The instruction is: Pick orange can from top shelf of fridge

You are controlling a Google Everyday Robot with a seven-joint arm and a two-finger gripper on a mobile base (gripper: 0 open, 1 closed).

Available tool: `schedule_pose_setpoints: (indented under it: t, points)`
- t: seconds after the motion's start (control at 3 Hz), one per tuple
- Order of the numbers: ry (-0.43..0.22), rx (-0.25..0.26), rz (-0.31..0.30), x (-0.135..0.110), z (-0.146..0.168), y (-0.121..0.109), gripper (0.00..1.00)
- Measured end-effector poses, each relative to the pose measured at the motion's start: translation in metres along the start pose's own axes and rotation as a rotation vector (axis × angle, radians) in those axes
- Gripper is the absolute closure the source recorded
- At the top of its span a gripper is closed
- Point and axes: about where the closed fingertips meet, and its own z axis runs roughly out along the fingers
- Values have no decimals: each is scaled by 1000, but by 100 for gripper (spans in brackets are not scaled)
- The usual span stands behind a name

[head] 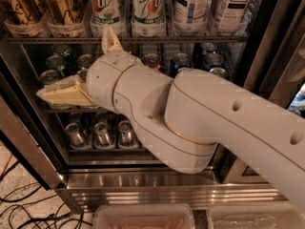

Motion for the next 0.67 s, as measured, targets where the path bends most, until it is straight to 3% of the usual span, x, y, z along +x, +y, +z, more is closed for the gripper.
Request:
schedule_pose_setpoints:
  t: [0.67]
  points:
    - [-46, -6, 29, -8, 21, 12, 0]
